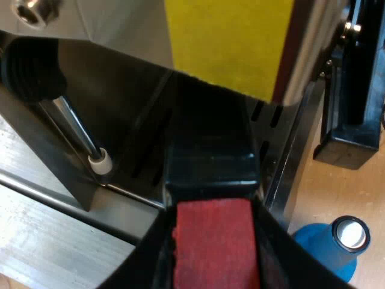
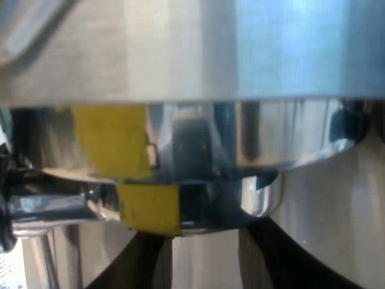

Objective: Put the handle in the coffee machine

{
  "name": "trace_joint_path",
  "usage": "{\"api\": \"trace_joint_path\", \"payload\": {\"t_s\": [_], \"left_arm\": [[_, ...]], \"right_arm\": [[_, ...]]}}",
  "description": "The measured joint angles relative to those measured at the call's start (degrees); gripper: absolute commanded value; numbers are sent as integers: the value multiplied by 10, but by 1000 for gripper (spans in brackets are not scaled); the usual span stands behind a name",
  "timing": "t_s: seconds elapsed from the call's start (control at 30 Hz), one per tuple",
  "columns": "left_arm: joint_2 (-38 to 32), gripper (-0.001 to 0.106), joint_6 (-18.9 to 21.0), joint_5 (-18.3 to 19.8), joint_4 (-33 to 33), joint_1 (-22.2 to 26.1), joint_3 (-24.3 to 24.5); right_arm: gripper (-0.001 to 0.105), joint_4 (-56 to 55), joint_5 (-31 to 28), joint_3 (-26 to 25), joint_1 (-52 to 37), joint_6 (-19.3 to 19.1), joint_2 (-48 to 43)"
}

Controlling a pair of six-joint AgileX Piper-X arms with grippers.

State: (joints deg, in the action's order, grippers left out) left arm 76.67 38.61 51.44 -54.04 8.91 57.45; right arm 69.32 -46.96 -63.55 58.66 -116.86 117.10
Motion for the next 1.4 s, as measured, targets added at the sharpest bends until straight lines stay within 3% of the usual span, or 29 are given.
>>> {"api": "trace_joint_path", "payload": {"t_s": [0.6,0.67,0.8,0.93,1.0,1.07,1.4], "left_arm": [[0,1,0,0,-1,0,0],[0,8,0,0,-1,0,0],[0,44,0,0,-1,0,0],[0,62,4,26,-4,4,0],[-2,62,5,97,-1,5,4],[-7,62,5,124,6,0,10],[-14,62,5,143,13,2,12]], "right_arm": [[29,9,3,1,0,-1,0],[29,9,3,1,0,-1,0],[29,10,3,2,0,-1,0],[29,10,3,2,0,3,1],[29,17,1,2,0,3,2],[29,19,3,2,0,3,2],[29,21,1,2,0,3,2]]}}
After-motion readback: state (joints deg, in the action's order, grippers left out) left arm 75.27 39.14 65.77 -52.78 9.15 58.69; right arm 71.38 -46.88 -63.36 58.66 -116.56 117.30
